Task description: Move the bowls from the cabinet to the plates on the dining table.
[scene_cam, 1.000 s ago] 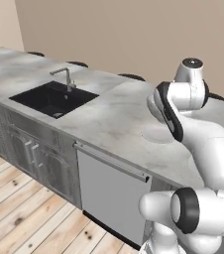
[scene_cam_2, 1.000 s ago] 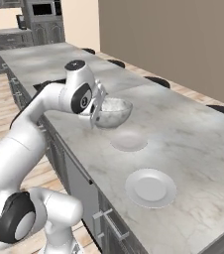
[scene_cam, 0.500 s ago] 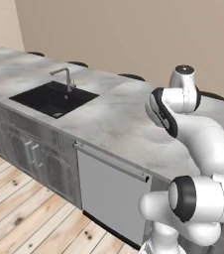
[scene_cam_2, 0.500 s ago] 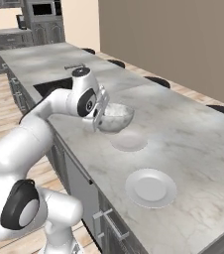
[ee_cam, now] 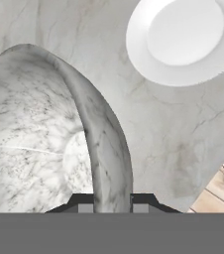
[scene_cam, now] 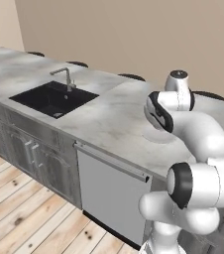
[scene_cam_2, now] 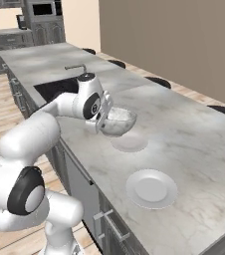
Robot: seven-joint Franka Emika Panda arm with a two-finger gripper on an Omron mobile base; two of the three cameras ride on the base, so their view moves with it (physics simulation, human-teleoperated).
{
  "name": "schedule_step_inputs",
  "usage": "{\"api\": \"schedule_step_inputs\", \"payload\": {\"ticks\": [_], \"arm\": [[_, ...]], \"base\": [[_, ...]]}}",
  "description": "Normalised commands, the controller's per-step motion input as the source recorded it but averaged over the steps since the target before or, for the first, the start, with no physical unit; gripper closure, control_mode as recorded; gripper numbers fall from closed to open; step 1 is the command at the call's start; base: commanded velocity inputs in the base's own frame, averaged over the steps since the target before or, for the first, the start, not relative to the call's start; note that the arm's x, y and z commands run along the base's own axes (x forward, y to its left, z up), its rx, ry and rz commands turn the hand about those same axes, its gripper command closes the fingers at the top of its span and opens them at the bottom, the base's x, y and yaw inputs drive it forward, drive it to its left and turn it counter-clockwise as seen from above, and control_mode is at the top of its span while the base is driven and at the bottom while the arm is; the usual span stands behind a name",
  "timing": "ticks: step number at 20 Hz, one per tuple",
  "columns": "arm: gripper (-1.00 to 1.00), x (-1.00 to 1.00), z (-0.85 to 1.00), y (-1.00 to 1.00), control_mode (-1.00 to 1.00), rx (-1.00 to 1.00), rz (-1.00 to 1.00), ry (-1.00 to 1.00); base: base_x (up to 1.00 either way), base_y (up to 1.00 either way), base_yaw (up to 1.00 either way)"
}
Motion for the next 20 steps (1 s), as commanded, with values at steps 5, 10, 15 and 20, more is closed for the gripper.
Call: {"api": "schedule_step_inputs", "payload": {"ticks": [5,10,15,20], "arm": [[1.0,0.26,-0.25,-0.01,-1.0,0.01,-0.02,0.0],[1.0,0.28,-0.21,0.0,-1.0,0.0,-0.02,0.0],[1.0,0.26,-0.18,-0.02,-1.0,0.0,-0.01,0.0],[1.0,0.26,-0.16,-0.05,-1.0,0.0,0.0,0.0]], "base": [[0.0,0.0,0.0],[0.0,0.0,0.0],[0.0,0.0,0.0],[0.0,0.0,0.0]]}}
